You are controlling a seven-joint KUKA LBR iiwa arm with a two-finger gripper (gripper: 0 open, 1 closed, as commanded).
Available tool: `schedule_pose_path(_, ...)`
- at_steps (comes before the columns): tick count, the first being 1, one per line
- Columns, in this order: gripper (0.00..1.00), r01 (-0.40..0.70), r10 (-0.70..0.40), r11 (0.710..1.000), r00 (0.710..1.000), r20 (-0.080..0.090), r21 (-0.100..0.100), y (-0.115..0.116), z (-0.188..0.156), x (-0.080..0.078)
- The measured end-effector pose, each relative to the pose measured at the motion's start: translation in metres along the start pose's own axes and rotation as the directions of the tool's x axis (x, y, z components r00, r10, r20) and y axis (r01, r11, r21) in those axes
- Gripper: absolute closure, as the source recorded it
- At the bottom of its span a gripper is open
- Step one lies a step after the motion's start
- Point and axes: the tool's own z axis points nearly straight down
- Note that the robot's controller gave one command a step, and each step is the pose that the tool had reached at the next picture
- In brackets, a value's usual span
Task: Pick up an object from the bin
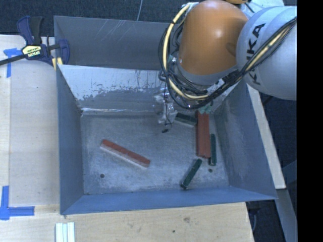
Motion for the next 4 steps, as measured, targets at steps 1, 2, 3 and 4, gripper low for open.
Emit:
schedule_pose_path(1, 1.0, 0.017, -0.017, 1.0, 1.0, 0.002, 0.001, 0.008, -0.076, -0.011)
schedule_pose_path(2, 0.0, 0.064, -0.064, 0.998, 0.998, 0.006, 0.001, 0.057, 0.048, -0.007)
schedule_pose_path(3, 0.0, 0.07, -0.07, 0.998, 0.998, 0.0, 0.0, 0.064, 0.064, -0.005)
schedule_pose_path(4, 0.0, 0.108, -0.108, 0.994, 0.994, 0.01, 0.002, 0.073, 0.108, -0.006)
